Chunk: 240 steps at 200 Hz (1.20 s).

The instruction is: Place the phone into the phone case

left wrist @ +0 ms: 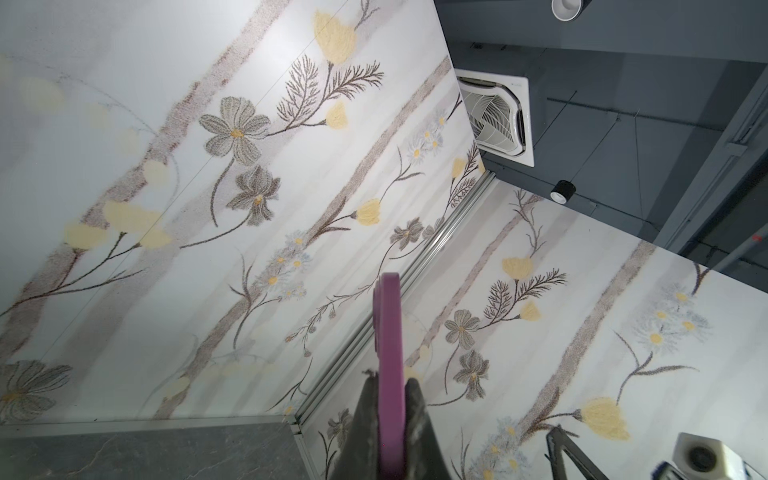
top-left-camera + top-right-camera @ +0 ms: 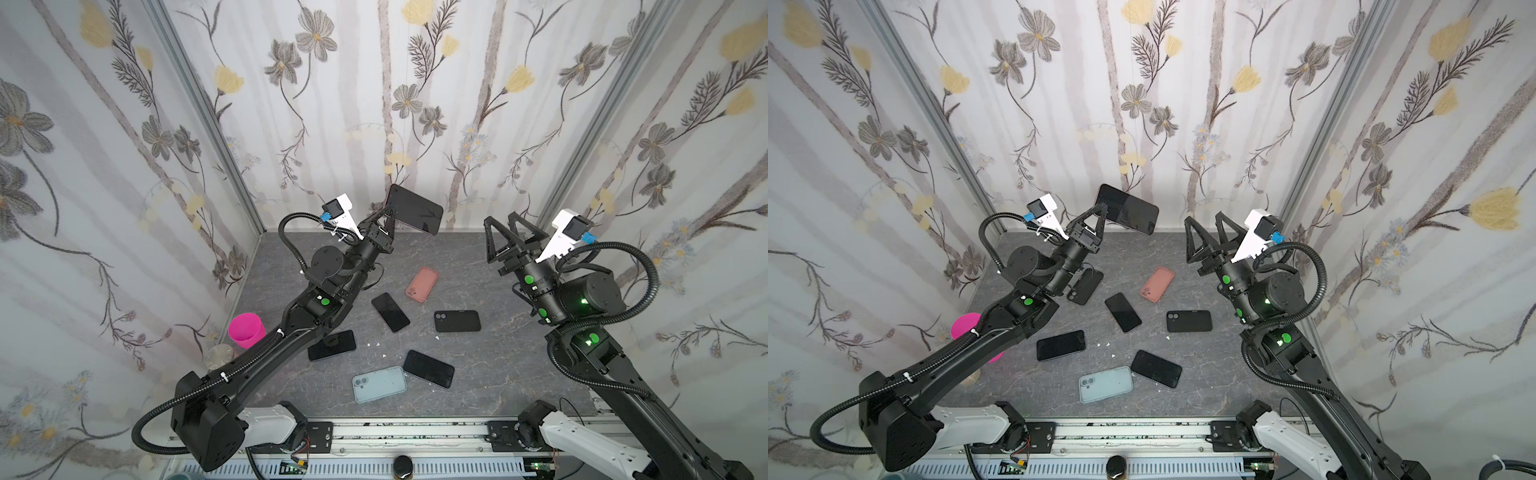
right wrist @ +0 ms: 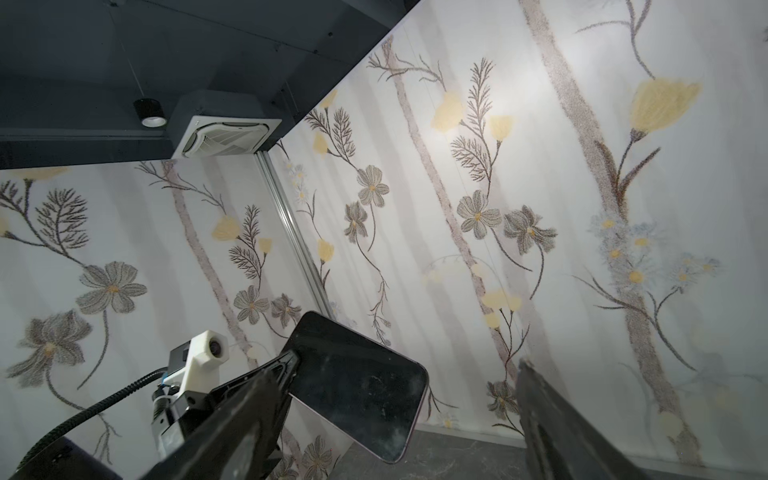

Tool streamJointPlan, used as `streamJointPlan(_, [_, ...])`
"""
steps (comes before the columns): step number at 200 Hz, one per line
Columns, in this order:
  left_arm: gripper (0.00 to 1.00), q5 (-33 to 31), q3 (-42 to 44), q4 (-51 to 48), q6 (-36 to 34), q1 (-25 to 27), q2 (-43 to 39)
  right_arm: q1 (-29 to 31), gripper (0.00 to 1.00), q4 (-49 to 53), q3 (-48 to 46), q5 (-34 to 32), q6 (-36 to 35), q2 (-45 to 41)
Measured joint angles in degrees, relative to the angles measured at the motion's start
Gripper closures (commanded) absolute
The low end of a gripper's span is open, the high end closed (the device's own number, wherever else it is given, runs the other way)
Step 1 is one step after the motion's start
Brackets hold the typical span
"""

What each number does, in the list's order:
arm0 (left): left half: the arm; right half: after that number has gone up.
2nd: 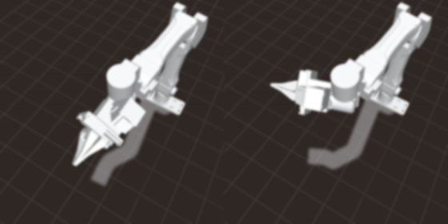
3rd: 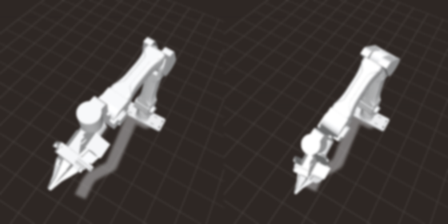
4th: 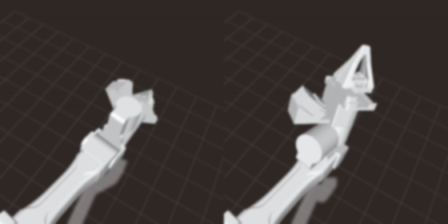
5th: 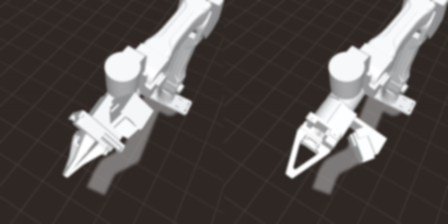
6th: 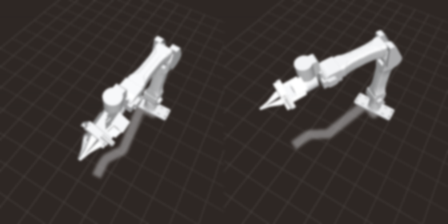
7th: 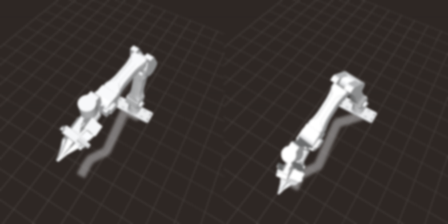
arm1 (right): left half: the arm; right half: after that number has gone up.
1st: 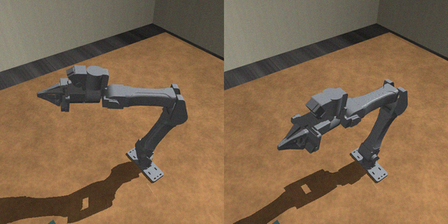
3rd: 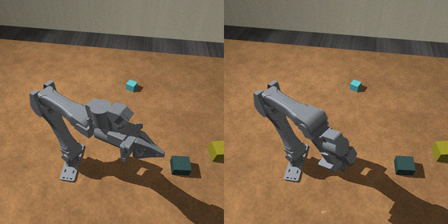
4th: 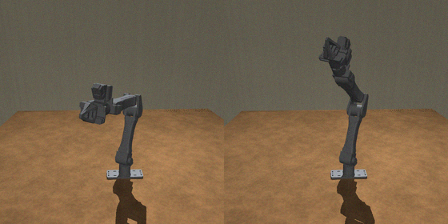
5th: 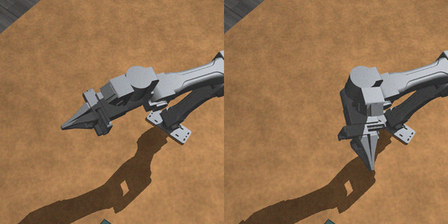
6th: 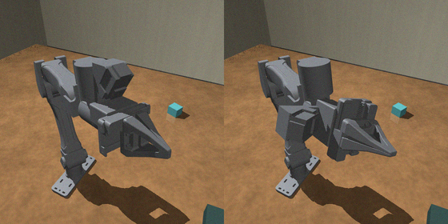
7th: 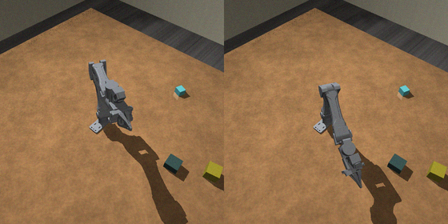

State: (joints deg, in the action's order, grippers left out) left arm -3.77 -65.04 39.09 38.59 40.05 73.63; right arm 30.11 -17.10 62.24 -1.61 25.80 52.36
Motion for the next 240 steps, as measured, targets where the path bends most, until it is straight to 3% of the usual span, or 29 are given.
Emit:
streamJointPlan(44, [1.0, -2.7, 1.2, 6.8, -2.4, 3.4, -0.1, -14.1, 0.29, -2.3, -0.9, 19.2, 17.5, 8.3])
streamJointPlan(93, [1.0, -5.3, 2.5, 10.5, -2.6, 5.3, -0.3, -15.3, 0.33, -10.5, -4.5, 29.8, 29.3, 9.8])
streamJointPlan(176, [1.0, -2.1, 1.1, 16.0, 2.1, 6.8, 4.5, -12.9, 0.39, -17.6, -2.7, 39.8, 32.3, 13.2])
streamJointPlan(210, [1.0, 0.1, 1.6, 19.5, 3.9, 7.0, 5.9, -10.5, 0.63, -22.1, -2.3, 44.3, 32.8, 15.1])
streamJointPlan(240, [1.0, 1.0, 2.0, 21.2, 5.1, 7.1, 6.1, -9.9, 0.64, -25.9, -3.5, 44.8, 34.2, 14.7])
